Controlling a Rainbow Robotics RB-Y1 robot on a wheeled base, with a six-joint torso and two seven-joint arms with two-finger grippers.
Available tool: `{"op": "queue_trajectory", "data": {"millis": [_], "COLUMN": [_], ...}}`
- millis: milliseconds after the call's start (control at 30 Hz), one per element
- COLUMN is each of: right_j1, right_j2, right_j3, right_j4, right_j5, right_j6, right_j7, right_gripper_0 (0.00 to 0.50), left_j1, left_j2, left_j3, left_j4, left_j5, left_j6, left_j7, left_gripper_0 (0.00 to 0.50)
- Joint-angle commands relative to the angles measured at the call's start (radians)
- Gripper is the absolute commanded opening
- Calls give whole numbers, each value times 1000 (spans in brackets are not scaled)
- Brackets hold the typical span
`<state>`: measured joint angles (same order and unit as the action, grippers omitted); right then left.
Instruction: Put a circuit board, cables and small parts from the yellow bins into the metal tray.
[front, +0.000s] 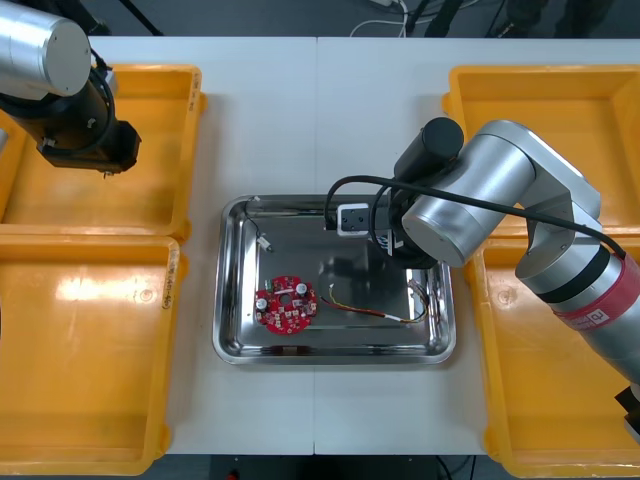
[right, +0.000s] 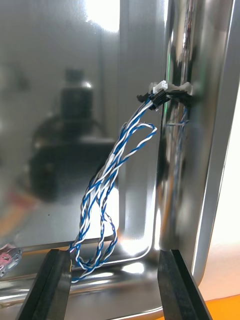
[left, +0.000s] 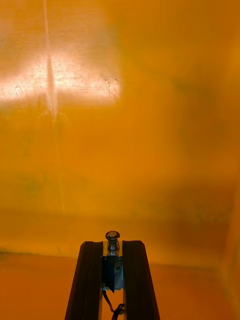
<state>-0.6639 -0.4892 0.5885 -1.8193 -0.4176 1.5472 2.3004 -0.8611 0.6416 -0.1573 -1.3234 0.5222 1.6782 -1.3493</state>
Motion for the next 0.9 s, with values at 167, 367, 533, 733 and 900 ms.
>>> {"op": "queue_trajectory", "data": {"millis": [167, 367, 533, 733, 900], "right_j1": [-31, -86, -138, -166, -164], "right_j2": [15, 34, 26, -46, -155], "right_j3": [-67, -141, -208, -299, -346], "right_j4": [-17, -28, -38, -67, -83], "right_j5": [-23, -82, -153, -279, -388], "right_j6": [122, 266, 373, 373, 373], "right_j7": [5, -101, -210, -343, -464], "right_gripper_0": [500, 500, 500, 500, 500], "left_j1": [-41, -41, -36, 5, 37], "left_j2": [-51, -94, -126, -158, -181], "left_j3": [28, 24, -27, -76, -128], "left_j4": [-183, -252, -315, -393, -439], "left_j5": [-24, -16, -30, -51, -68], "left_j6": [135, 179, 198, 198, 196], "left_j7": [47, 147, 231, 276, 297], "left_gripper_0": [0, 0, 0, 0, 1]}}
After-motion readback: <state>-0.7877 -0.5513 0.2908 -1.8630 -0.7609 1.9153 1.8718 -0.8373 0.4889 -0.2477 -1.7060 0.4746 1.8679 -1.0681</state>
